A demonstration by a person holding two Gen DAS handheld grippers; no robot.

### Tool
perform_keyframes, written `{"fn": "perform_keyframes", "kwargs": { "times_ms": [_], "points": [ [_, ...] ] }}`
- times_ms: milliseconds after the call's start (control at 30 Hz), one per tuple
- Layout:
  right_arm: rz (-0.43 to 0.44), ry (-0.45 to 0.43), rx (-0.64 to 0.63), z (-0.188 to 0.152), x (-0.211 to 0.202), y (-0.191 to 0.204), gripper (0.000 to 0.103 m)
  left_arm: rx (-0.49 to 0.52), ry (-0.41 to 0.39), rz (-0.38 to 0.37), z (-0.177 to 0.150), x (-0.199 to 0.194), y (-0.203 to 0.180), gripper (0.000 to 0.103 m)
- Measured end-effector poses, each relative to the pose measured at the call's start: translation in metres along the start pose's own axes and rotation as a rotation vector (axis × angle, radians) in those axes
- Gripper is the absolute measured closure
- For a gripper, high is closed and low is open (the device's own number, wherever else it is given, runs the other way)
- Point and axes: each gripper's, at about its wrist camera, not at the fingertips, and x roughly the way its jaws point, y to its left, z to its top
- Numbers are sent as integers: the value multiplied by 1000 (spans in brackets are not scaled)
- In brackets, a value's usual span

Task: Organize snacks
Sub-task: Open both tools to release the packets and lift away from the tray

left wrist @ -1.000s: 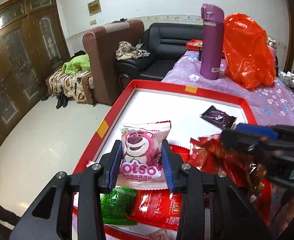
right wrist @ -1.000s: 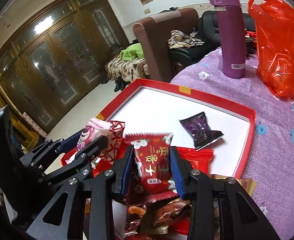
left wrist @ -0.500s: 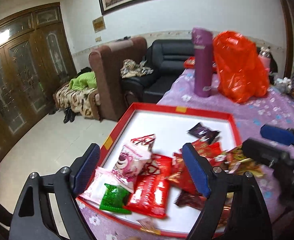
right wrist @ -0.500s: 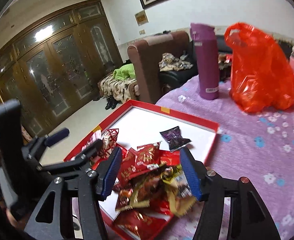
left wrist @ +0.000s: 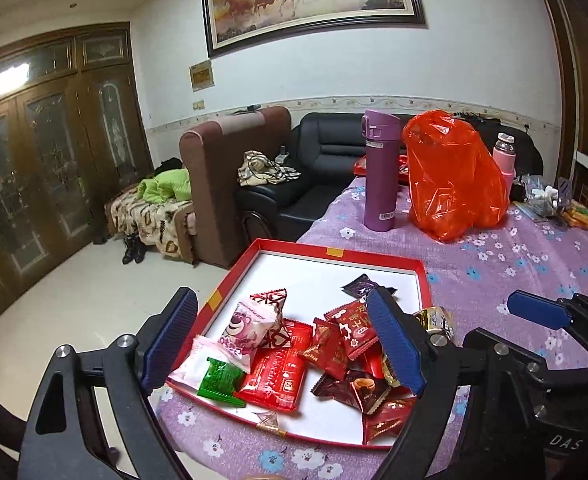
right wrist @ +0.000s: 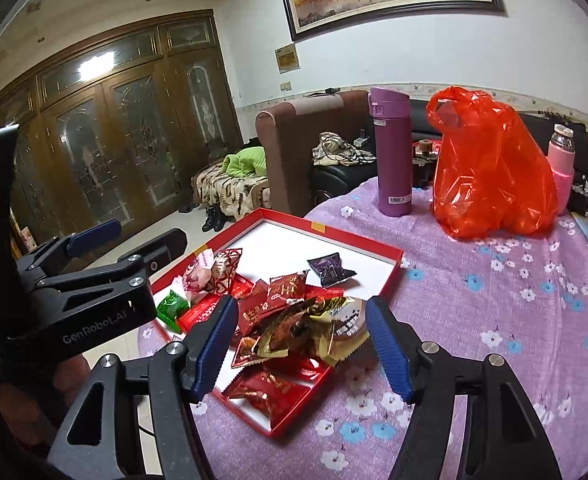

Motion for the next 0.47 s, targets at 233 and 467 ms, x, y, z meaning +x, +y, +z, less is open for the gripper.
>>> {"fn": "perform_keyframes", "kwargs": {
  "times_ms": [233,467],
  "points": [
    [8,2,-10,-6,-2,3,35,-3,21,-23,-3,-3,-3,15],
    [13,2,20,-8,-2,-2,35,4,-1,-30,-3,-5,-9,15]
  ]
}}
